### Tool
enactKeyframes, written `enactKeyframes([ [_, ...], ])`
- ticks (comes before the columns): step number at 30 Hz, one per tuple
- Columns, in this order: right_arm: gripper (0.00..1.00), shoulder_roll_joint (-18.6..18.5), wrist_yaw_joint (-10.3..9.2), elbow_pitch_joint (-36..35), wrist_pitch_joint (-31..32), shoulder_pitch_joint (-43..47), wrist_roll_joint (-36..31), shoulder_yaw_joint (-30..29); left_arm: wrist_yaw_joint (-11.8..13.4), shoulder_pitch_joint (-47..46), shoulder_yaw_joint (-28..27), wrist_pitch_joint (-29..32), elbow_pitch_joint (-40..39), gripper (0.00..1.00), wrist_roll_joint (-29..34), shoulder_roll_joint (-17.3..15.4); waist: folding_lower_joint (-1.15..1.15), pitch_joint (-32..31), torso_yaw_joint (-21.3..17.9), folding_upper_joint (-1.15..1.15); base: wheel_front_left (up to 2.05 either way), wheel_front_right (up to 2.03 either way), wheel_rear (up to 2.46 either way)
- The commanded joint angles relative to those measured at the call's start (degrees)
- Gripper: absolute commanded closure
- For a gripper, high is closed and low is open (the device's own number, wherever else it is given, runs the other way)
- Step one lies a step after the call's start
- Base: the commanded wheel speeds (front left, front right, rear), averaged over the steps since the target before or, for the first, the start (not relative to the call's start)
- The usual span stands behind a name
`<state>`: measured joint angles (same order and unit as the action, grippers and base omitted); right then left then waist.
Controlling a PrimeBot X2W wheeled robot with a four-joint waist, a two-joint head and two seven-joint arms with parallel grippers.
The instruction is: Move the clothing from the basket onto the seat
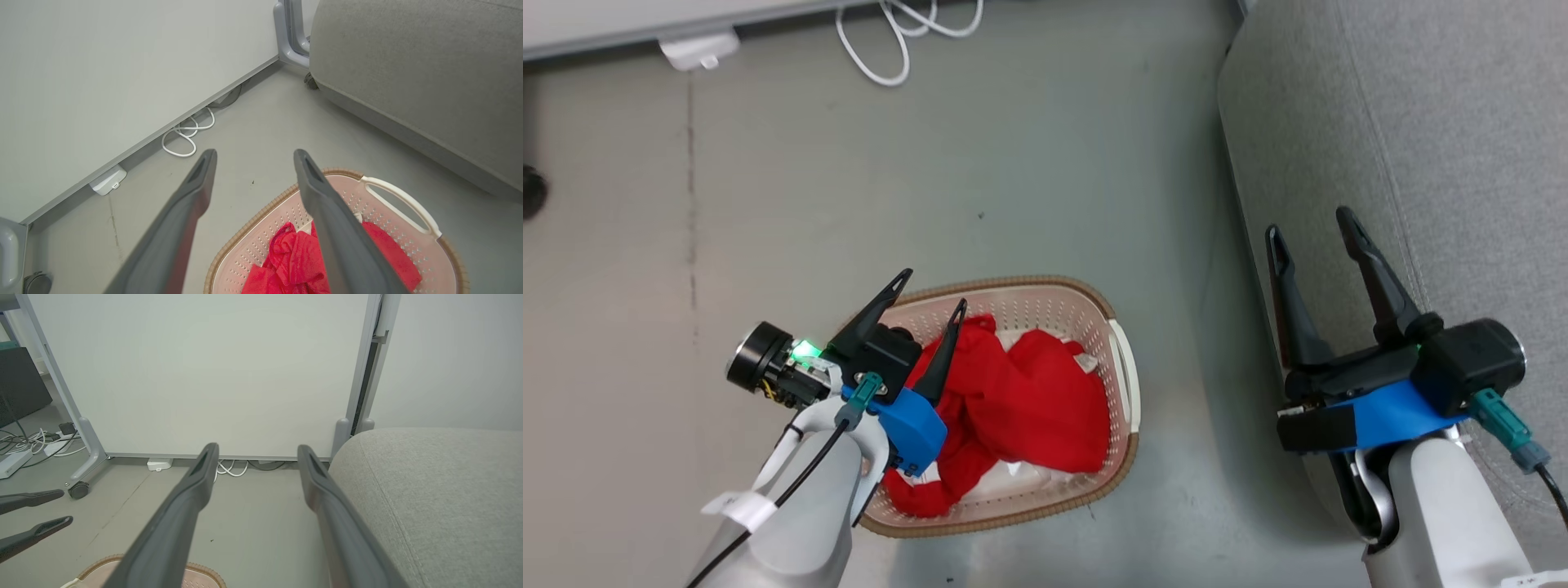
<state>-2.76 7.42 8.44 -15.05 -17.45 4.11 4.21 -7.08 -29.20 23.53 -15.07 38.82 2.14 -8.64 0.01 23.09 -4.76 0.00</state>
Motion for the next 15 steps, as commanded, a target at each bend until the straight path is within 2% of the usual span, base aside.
enactKeyframes([
  [1,0.0,-0.2,0.13,-0.7,-0.2,-1.6,0.2,0.0,-0.3,-2.5,1.3,-0.2,2.6,0.0,0.6,-0.8,-0.01,4.2,-1.8,0.0,0.0,0.0,0.0],
  [15,0.0,-0.2,0.08,-3.3,-0.2,-6.9,0.8,0.9,-0.4,-14.6,15.0,-0.2,22.8,0.0,1.5,-2.4,-0.01,14.9,-5.2,0.0,0.0,0.0,0.0],
])
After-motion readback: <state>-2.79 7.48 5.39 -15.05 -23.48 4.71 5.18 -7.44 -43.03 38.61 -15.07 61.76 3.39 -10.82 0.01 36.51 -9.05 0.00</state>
